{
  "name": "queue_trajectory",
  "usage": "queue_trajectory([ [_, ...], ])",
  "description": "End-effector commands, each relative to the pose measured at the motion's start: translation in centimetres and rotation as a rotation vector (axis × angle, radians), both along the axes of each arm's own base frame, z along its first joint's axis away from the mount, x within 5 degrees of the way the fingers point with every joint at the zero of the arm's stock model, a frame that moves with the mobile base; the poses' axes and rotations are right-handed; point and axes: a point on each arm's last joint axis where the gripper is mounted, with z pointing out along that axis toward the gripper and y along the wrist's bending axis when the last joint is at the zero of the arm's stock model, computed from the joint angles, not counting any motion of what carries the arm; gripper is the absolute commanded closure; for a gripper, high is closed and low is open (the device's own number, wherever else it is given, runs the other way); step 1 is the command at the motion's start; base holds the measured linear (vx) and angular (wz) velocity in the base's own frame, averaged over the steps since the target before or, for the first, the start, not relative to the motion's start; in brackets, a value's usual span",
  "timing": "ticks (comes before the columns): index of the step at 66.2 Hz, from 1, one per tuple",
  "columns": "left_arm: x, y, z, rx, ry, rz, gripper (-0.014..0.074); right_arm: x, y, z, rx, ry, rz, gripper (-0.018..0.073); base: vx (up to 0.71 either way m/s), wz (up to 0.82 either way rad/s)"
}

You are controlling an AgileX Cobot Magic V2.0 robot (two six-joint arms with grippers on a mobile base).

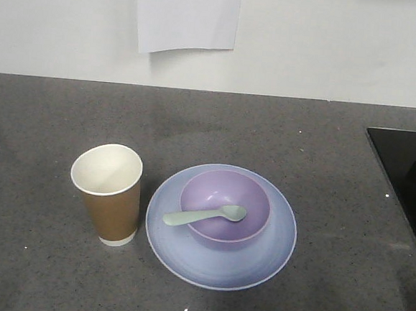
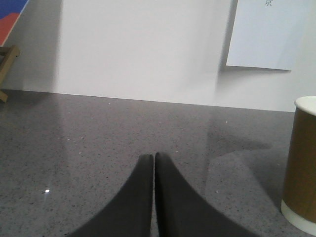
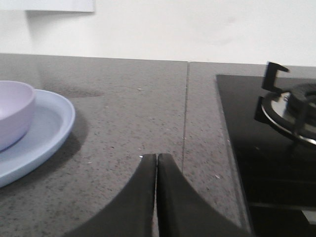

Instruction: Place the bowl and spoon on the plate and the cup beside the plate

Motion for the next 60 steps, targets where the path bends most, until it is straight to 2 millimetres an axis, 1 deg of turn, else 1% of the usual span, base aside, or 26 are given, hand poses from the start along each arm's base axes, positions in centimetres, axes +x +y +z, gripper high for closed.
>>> queue_trajectory([
  [1, 0.1, 0.0, -0.3, -0.007, -0.040, 0.001, 0.0603, -0.5, -0.1, 0.3, 0.043, -0.137, -0.025, 0.0565, 0.00, 0.00],
  [6, 0.1, 0.0, -0.3, -0.007, -0.040, 0.001, 0.0603, -0.7, -0.2, -0.5, 0.059, -0.167, -0.027, 0.0565, 0.00, 0.00],
  [14, 0.1, 0.0, -0.3, -0.006, -0.043, 0.001, 0.0603, -0.7, -0.3, -1.0, 0.077, -0.108, -0.046, 0.0565, 0.00, 0.00],
  [49, 0.1, 0.0, -0.3, -0.006, -0.041, 0.001, 0.0603, -0.7, -0.2, -0.5, 0.073, -0.155, -0.034, 0.0565, 0.00, 0.00],
  [54, 0.1, 0.0, -0.3, -0.006, -0.041, 0.001, 0.0603, -0.7, -0.3, -0.6, 0.087, -0.148, -0.059, 0.0565, 0.00, 0.00],
  [60, 0.1, 0.0, -0.3, -0.006, -0.041, 0.001, 0.0603, -0.6, -0.7, -0.8, 0.111, -0.136, -0.128, 0.0565, 0.00, 0.00],
])
